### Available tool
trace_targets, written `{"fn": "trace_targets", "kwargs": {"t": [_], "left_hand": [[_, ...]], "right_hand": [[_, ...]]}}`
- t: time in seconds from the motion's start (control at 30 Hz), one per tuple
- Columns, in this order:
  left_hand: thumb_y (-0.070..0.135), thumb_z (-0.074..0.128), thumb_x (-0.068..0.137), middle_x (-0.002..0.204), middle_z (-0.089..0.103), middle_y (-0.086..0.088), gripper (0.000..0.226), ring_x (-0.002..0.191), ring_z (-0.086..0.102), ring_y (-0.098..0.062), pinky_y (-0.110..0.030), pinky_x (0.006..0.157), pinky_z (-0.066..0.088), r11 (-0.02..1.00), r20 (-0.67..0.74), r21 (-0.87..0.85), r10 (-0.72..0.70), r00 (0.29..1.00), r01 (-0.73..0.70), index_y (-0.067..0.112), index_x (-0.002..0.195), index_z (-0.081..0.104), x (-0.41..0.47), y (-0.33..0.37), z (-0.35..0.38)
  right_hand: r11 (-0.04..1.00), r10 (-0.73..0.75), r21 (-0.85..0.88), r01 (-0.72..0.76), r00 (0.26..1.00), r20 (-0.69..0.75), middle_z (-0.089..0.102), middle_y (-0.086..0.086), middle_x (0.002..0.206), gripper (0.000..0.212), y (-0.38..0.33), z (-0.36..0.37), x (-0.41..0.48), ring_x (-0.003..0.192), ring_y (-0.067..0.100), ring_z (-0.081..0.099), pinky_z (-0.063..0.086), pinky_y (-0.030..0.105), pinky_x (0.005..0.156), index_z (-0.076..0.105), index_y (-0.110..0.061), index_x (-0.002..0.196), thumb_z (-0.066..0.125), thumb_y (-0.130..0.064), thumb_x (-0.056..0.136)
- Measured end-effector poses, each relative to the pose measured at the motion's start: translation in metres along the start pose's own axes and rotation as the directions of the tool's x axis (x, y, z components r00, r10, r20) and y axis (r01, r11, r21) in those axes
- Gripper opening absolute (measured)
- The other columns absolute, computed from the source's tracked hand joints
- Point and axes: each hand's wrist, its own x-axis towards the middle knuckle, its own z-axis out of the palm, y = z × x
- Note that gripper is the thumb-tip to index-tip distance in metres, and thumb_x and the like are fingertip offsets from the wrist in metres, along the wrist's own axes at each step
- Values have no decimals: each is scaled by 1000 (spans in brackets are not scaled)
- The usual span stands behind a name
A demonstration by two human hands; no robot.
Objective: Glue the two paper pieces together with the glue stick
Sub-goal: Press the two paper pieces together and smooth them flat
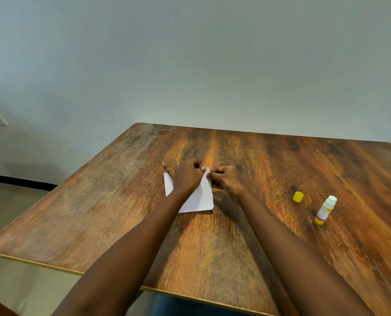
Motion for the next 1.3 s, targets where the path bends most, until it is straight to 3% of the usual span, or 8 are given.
{"fn": "trace_targets", "kwargs": {"t": [0.07, 0.2, 0.33, 0.5, 0.9, 1.03, 1.17, 1.3], "left_hand": [[21, 53, 93, 105, 70, -15, 23, 98, 60, -24, -30, 97, 36, 999, -13, -33, -25, 1000, 25, 4, 99, 68, -1, 2, 0], [21, 52, 94, 101, 71, -9, 23, 94, 60, -18, -42, 114, 20, 998, -77, -20, -54, 996, 53, 5, 99, 68, -4, 7, 0], [16, 55, 92, 97, 71, -13, 19, 84, 59, -18, -38, 89, 46, 992, -117, -117, -66, 991, 52, 4, 94, 68, -1, 10, -2], [15, 55, 92, 94, 71, -15, 19, 78, 54, -15, -27, 69, 39, 988, -156, -143, -77, 985, 55, 1, 91, 68, 5, 12, -8], [15, 53, 94, 102, 71, -13, 22, 95, 63, -24, -36, 90, 49, 954, -246, -259, -215, 945, 150, 3, 101, 70, 8, 13, -14], [16, 50, 95, 102, 67, -14, 23, 88, 60, -24, -29, 67, 41, 923, -204, -304, -306, 930, 237, 3, 100, 67, 10, 8, -10], [20, 47, 97, 105, 65, -15, 26, 82, 54, -19, -27, 62, 37, 876, -154, -346, -407, 900, 336, 1, 104, 63, 14, 1, -8], [20, 54, 94, 121, 62, -17, 34, 106, 60, -29, -35, 84, 48, 867, -12, -272, -436, 900, 416, -1, 121, 58, 14, -10, -6]], "right_hand": [[1000, 11, -8, -11, 1000, -3, 67, 28, 102, 20, 3, -1, 0, 91, 35, 66, 55, 33, 72, 65, 12, 94, 58, -6, 89], [998, -4, -65, 4, 1000, -3, 68, 26, 99, 19, 8, -2, -1, 86, 29, 68, 54, 23, 64, 66, 11, 94, 60, -6, 87], [998, -1, -67, 2, 1000, 11, 67, 22, 87, 17, 14, -2, -4, 72, 19, 63, 53, 29, 66, 67, 11, 89, 62, -4, 86], [991, -2, -130, 6, 999, 34, 65, 12, 74, 17, 19, -4, -9, 60, 13, 60, 49, 22, 55, 69, 10, 88, 62, -6, 86], [1000, 18, 7, -18, 1000, 4, 67, 7, 76, 10, 19, -13, -13, 70, 12, 66, 53, 18, 56, 67, 0, 85, 59, -6, 88], [961, 116, 253, -112, 993, 1, 70, 9, 78, 6, 25, -8, -16, 71, 18, 69, 55, 30, 62, 66, -6, 81, 62, -5, 85], [937, 191, 296, -184, 982, 5, 72, 11, 77, 5, 31, -4, -17, 65, 19, 71, 58, 28, 56, 67, -2, 84, 62, -2, 85], [940, 238, 267, -212, 969, -67, 68, 17, 76, 5, 29, -5, -12, 60, 22, 66, 56, 30, 55, 64, 4, 86, 60, 0, 86]]}}
